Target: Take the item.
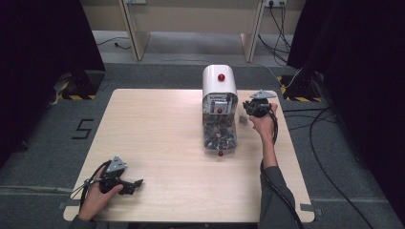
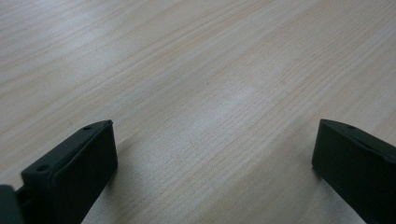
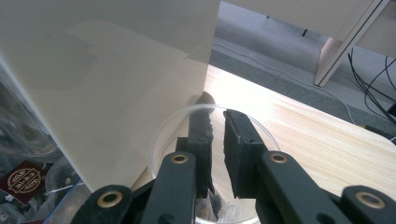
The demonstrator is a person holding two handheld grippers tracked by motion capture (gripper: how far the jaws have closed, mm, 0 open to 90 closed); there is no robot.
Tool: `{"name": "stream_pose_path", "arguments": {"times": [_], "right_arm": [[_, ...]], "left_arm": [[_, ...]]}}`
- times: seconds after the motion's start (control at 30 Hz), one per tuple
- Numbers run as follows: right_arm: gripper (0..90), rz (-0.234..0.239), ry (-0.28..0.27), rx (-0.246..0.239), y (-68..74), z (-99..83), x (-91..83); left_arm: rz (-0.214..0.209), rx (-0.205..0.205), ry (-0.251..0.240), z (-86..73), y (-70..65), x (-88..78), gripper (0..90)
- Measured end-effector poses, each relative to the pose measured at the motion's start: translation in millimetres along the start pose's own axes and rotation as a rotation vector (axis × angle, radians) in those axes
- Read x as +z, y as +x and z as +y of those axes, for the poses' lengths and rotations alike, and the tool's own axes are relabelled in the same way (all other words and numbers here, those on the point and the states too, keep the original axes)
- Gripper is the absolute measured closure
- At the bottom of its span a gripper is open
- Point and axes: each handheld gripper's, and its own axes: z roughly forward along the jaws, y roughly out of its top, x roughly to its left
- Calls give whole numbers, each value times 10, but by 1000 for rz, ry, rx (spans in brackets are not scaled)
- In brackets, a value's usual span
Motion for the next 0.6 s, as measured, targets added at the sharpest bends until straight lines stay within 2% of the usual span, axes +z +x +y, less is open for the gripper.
{"name": "stream_pose_path", "arguments": {"times": [0.3,0.5,0.6], "right_arm": [[791,2,-12,-10,-11,14,-57],[768,24,-36,7,0,2,-130],[756,26,-42,-15,7,11,-176]], "left_arm": [[0,0,0,0,0,0,0],[0,0,0,0,0,0,0],[1,2,0,0,1,0,0]]}}
